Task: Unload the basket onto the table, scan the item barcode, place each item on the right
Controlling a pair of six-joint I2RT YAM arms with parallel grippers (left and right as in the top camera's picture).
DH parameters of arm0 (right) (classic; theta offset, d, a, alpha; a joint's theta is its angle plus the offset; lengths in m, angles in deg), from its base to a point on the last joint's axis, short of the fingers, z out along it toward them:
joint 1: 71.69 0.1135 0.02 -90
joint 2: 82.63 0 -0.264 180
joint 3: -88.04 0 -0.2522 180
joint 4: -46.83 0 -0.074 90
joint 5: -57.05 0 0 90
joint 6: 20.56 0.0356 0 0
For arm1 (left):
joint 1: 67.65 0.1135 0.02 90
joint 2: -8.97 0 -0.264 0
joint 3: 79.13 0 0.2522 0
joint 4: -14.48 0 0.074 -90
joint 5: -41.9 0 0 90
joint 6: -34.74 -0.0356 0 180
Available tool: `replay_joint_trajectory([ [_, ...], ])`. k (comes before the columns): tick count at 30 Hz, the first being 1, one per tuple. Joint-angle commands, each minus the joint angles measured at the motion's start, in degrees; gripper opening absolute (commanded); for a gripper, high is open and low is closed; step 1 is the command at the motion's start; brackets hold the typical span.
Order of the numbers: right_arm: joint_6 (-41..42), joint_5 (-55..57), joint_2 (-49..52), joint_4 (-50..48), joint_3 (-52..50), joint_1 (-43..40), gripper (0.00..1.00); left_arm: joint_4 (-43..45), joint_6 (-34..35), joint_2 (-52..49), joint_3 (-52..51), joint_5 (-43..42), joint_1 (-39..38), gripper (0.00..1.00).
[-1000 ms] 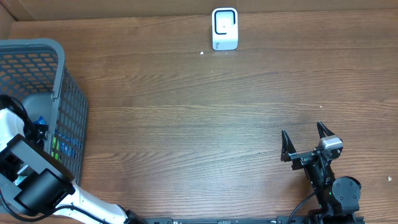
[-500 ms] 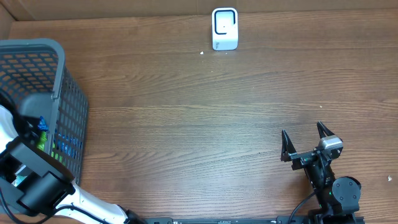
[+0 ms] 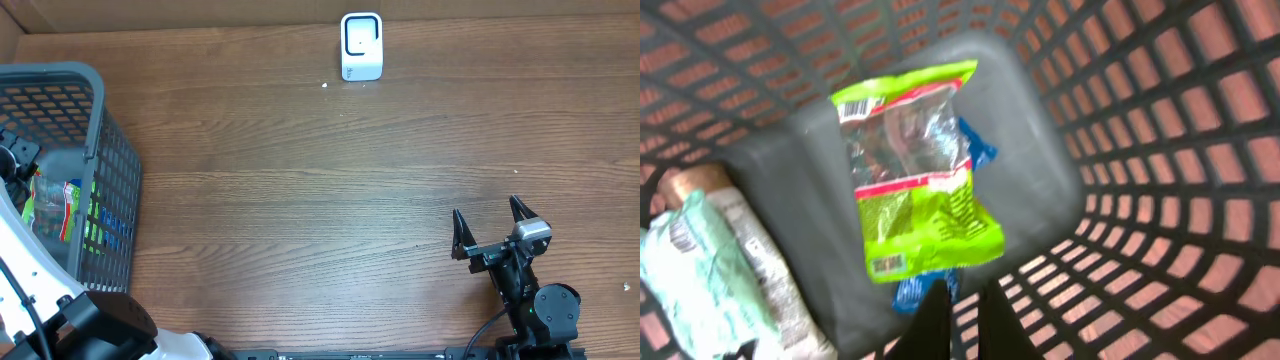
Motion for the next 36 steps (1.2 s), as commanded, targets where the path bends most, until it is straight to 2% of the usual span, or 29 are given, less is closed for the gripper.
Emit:
replay_joint_trajectory([
  [1, 0.11, 0.04, -0.52, -0.28, -0.59, 0.26, 1.0, -0.87, 0.9, -2.25, -0.28, -0.55, 0.15, 0.12],
  [5, 0.11, 0.04, -0.52, -0.28, -0.59, 0.26, 1.0, -1.44, 1.11, -4.52, -0.96, -0.5, 0.17, 0.44],
  [8, 0.11, 0.02, -0.52, -0.28, -0.59, 0.26, 1.0, -1.55, 3.65, -6.95, -1.22, -0.02, 0.55, 0.56],
  [18, 0.11, 0.02, -0.52, -0.28, -0.59, 0.26, 1.0, 4.83, 5.38, -17.79, -1.55, -0.11, 1.92, 0.56],
  [21, 0.11, 0.02, -0.52, -0.28, -0.59, 0.26, 1.0, 7.34, 5.33, -20.98, -1.55, 0.17, 2.62, 0.61],
  [25, 0.11, 0.02, -0.52, -0.28, -0.59, 0.26, 1.0, 9.2, 5.75, -24.59, -1.55, 1.03, 3.98, 0.61],
  [33, 0.11, 0.02, -0.52, -0.28, -0.59, 0.26, 1.0, 10.6, 6.03, -26.69, -3.63, 3.72, 5.25, 0.57],
  [36, 0.11, 0.02, -0.52, -0.31, -0.59, 0.26, 1.0, 13.0, 6.1, -26.69, -6.8, 4.07, 5.27, 0.53],
])
